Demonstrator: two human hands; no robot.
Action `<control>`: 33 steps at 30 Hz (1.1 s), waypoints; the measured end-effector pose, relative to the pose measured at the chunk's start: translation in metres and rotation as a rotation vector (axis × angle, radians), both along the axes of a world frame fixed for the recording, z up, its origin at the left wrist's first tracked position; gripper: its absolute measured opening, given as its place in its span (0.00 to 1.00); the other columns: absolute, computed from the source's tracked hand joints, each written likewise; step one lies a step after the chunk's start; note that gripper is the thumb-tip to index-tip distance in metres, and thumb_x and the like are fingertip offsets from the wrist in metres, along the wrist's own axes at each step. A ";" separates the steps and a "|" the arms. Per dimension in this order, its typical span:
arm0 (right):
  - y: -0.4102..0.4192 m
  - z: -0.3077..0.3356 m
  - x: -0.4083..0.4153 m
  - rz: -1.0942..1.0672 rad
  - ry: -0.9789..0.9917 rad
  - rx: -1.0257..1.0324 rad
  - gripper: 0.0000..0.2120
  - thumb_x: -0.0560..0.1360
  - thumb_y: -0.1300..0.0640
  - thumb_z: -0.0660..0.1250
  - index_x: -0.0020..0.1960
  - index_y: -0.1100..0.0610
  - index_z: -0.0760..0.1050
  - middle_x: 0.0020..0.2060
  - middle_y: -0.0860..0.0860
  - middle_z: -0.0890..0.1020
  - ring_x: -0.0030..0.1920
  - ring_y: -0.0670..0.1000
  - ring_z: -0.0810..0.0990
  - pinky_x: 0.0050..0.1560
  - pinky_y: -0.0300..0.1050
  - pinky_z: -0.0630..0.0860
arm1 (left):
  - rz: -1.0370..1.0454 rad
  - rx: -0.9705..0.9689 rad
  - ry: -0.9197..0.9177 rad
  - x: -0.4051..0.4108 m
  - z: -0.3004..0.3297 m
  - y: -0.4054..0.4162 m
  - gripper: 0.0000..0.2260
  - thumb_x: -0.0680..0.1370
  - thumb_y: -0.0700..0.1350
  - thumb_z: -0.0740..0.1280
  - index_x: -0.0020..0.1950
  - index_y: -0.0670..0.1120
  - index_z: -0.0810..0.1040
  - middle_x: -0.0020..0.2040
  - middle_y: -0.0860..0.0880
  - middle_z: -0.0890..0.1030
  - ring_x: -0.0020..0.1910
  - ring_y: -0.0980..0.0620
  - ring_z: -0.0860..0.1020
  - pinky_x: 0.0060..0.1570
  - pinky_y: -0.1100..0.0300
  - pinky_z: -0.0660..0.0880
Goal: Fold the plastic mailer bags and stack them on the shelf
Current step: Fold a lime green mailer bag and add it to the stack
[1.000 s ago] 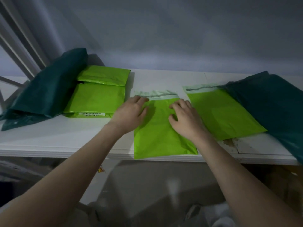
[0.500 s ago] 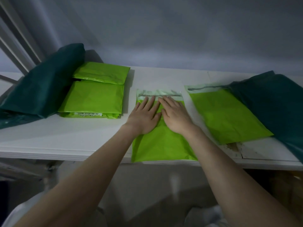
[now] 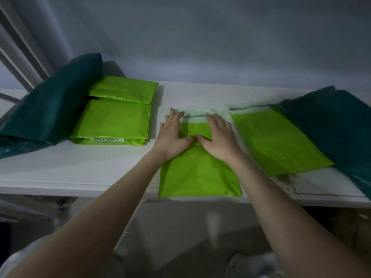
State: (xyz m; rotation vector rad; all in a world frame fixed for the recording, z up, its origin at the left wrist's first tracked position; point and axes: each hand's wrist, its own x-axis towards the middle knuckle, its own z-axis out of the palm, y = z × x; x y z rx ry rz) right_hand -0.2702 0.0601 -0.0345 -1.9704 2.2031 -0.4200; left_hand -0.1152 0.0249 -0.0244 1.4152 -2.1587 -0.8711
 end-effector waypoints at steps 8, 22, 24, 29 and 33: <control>0.011 0.031 -0.030 -0.077 -0.292 -0.298 0.19 0.67 0.70 0.67 0.58 0.64 0.75 0.57 0.61 0.72 0.57 0.59 0.74 0.59 0.48 0.70 | 0.108 -0.061 -0.050 0.025 0.022 -0.006 0.22 0.75 0.39 0.65 0.69 0.42 0.66 0.68 0.41 0.66 0.62 0.42 0.72 0.60 0.57 0.67; 0.033 0.037 -0.020 -0.293 -0.317 0.238 0.42 0.66 0.54 0.77 0.70 0.59 0.55 0.63 0.62 0.71 0.62 0.61 0.72 0.59 0.50 0.72 | 0.150 0.048 -0.078 0.021 0.014 0.006 0.29 0.71 0.38 0.70 0.70 0.43 0.63 0.59 0.40 0.76 0.54 0.41 0.77 0.53 0.51 0.76; 0.033 0.040 -0.018 -0.333 -0.384 0.218 0.39 0.67 0.59 0.76 0.69 0.61 0.55 0.61 0.61 0.73 0.61 0.60 0.74 0.56 0.48 0.72 | 0.185 0.079 -0.055 0.019 0.014 0.007 0.28 0.72 0.37 0.69 0.71 0.42 0.63 0.57 0.42 0.78 0.55 0.43 0.77 0.50 0.56 0.75; 0.030 0.050 -0.021 -0.429 -0.487 0.095 0.32 0.68 0.65 0.72 0.67 0.62 0.60 0.58 0.60 0.75 0.58 0.58 0.75 0.49 0.44 0.71 | 0.250 0.065 -0.001 0.021 0.018 0.007 0.11 0.73 0.37 0.65 0.54 0.38 0.80 0.44 0.42 0.81 0.47 0.44 0.79 0.40 0.63 0.72; 0.023 0.043 -0.030 -0.441 -0.616 -0.039 0.14 0.65 0.66 0.71 0.51 0.64 0.78 0.49 0.61 0.83 0.49 0.59 0.81 0.48 0.49 0.76 | 0.316 0.139 0.263 0.021 0.023 0.002 0.02 0.74 0.39 0.68 0.41 0.46 0.79 0.30 0.50 0.78 0.28 0.58 0.77 0.42 0.55 0.81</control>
